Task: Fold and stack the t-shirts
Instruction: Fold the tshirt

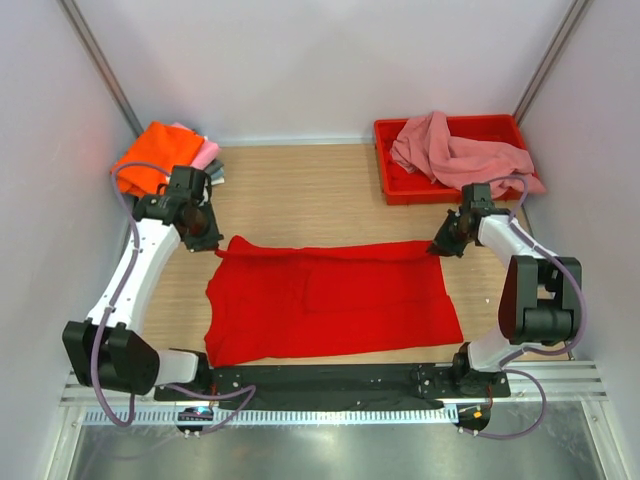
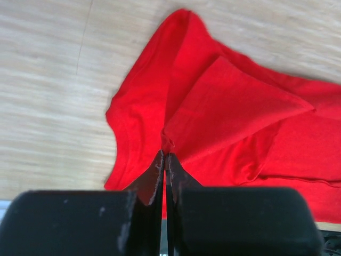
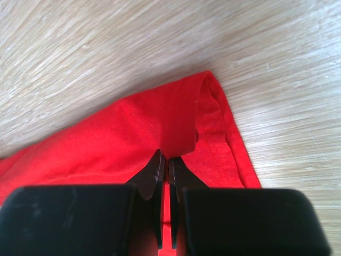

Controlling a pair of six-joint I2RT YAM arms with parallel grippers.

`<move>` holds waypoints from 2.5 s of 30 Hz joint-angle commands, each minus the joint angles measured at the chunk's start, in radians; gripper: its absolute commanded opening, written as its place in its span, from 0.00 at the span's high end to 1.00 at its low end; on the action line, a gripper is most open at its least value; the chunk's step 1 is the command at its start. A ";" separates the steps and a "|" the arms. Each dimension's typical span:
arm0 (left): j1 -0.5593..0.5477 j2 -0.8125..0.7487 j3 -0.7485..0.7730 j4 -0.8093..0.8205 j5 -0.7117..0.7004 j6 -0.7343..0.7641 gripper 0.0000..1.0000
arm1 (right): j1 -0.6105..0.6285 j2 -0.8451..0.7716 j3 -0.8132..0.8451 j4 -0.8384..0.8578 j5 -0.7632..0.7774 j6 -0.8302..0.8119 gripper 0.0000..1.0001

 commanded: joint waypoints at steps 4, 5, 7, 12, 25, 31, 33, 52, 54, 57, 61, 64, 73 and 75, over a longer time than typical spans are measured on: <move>0.000 -0.077 -0.060 -0.109 -0.094 -0.061 1.00 | -0.025 -0.087 -0.031 0.017 -0.033 0.014 0.99; 0.000 -0.083 -0.070 -0.117 -0.094 -0.065 1.00 | -0.027 -0.095 -0.039 0.013 -0.033 0.015 0.99; -0.001 -0.112 -0.095 -0.131 -0.098 -0.070 1.00 | -0.027 -0.120 -0.053 0.014 -0.029 0.020 0.99; -0.001 -0.174 -0.127 -0.157 -0.088 -0.079 1.00 | -0.027 -0.135 -0.088 0.014 -0.029 0.023 0.99; -0.001 -0.313 -0.189 -0.267 -0.044 -0.139 0.99 | -0.028 -0.204 -0.183 0.007 0.011 0.032 0.99; -0.003 -0.352 -0.218 -0.288 -0.052 -0.156 0.98 | -0.027 -0.314 -0.214 -0.038 0.070 0.049 0.99; -0.004 -0.369 -0.230 -0.283 -0.056 -0.159 0.98 | -0.027 -0.348 -0.220 -0.059 0.077 0.055 0.99; -0.017 -0.428 -0.212 -0.387 0.008 -0.179 0.63 | -0.027 -0.613 -0.380 -0.118 0.125 0.235 0.20; -0.017 -0.457 -0.193 -0.396 0.008 -0.188 0.51 | -0.027 -0.623 -0.358 -0.127 0.131 0.233 0.08; -0.015 -0.474 -0.175 -0.369 -0.010 -0.182 0.43 | -0.027 -0.623 -0.295 -0.155 0.158 0.232 0.00; -0.017 -0.403 -0.244 -0.276 0.051 -0.194 0.48 | -0.024 -0.608 -0.239 -0.071 0.082 0.194 0.03; -0.032 -0.379 -0.313 -0.165 0.053 -0.233 0.50 | 0.005 -0.537 -0.216 -0.011 0.002 0.149 0.09; -0.165 -0.171 -0.362 0.057 -0.059 -0.378 0.52 | 0.308 -0.172 -0.134 0.131 0.076 0.065 0.13; -0.225 -0.105 -0.374 0.085 -0.090 -0.409 0.52 | 0.331 -0.077 -0.121 0.137 0.086 0.046 0.14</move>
